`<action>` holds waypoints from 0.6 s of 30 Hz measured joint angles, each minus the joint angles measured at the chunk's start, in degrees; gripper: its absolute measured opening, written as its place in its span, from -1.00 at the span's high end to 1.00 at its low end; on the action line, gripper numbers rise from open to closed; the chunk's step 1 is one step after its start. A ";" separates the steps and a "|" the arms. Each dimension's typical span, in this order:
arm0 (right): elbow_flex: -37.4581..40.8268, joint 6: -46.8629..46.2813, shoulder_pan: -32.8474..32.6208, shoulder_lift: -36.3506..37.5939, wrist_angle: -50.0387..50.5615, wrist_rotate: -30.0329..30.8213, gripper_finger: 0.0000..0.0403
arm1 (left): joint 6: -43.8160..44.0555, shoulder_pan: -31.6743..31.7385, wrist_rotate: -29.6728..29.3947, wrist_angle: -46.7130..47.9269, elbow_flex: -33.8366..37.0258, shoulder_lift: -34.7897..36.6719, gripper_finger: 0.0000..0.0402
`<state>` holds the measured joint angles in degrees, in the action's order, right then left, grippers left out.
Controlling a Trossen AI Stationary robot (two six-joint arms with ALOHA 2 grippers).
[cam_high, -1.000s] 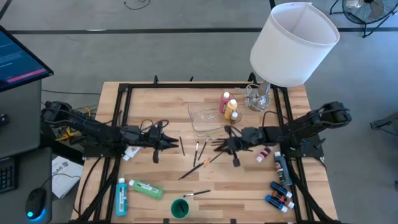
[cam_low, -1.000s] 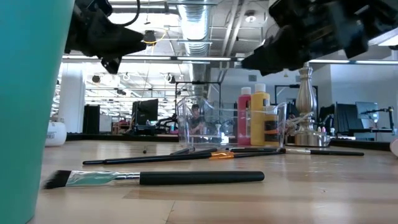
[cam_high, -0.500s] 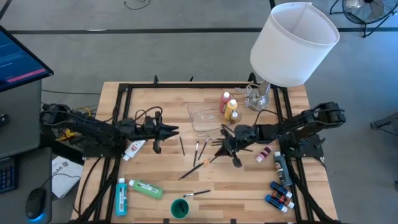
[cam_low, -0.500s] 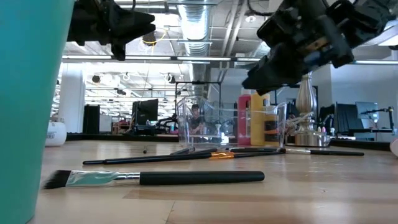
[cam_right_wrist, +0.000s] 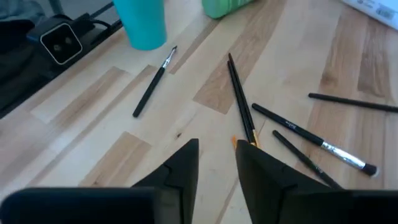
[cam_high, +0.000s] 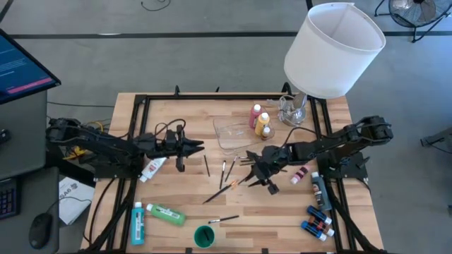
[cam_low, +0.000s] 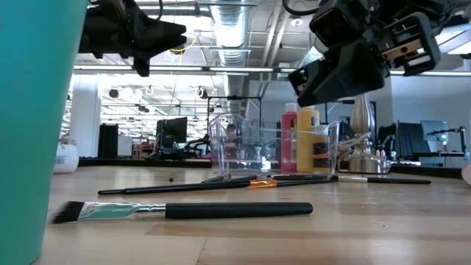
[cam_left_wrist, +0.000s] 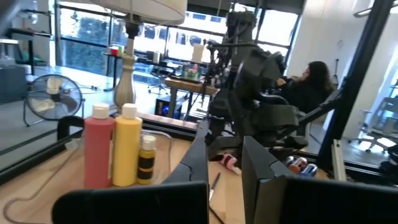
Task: Pick & Place Paint Supplies
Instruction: Put the gold paintbrush into the green cup
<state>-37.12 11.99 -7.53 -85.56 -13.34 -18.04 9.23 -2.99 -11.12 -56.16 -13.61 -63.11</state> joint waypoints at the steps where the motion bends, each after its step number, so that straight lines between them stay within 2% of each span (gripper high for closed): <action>1: 0.00 0.02 0.01 0.00 -0.46 -0.01 0.49 | 0.00 0.17 0.01 0.08 0.00 -0.39 1.00; 3: 0.04 0.04 0.04 -0.18 -1.92 -0.01 0.48 | 0.00 0.34 0.01 0.24 0.00 -0.91 1.00; 6: 0.79 0.02 0.09 -4.22 -8.80 -1.61 0.49 | 0.03 0.38 0.01 0.16 0.00 -2.24 1.00; 10: 0.76 -0.75 1.38 -12.73 -19.11 -11.04 0.49 | 0.37 0.38 0.02 -0.63 0.00 -3.53 1.00; 13: -0.44 -2.74 3.73 -18.51 -22.40 -18.54 0.49 | 0.44 0.38 0.03 -1.17 0.00 -3.87 1.00; 18: -2.35 -1.94 5.22 -23.37 -22.91 -23.03 0.49 | 0.42 0.38 0.05 -1.99 0.00 -3.84 1.00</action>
<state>-39.47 10.06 -2.31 -108.93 -36.25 -41.07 9.65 -2.61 -11.07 -58.14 -13.61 -66.96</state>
